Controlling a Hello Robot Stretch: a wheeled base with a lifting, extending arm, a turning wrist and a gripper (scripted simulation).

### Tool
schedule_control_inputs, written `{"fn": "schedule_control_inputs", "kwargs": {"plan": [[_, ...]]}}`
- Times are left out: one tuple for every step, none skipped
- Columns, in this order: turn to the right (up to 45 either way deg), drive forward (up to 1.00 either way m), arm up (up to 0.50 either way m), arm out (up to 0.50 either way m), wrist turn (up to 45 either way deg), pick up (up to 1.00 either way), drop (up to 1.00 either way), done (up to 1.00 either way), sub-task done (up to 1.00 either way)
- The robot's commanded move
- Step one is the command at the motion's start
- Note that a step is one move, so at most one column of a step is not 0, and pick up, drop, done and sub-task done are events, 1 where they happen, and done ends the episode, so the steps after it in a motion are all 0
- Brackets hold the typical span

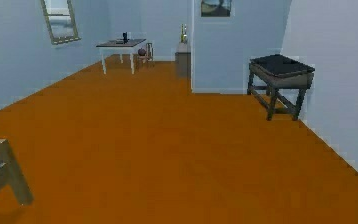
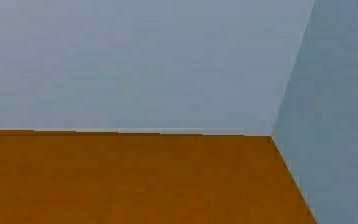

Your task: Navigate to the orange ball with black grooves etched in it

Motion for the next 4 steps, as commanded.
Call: {"fn": "schedule_control_inputs", "kwargs": {"plan": [[-3.0,0.00,0.00,0.00,0.0,0.00,0.00,0.00,0.00],[0.0,1.00,0.00,0.00,0.0,0.00,0.00,0.00,0.00],[0.0,1.00,0.00,0.00,0.0,0.00,0.00,0.00,0.00],[0.0,1.00,0.00,0.00,0.0,0.00,0.00,0.00,0.00]]}}
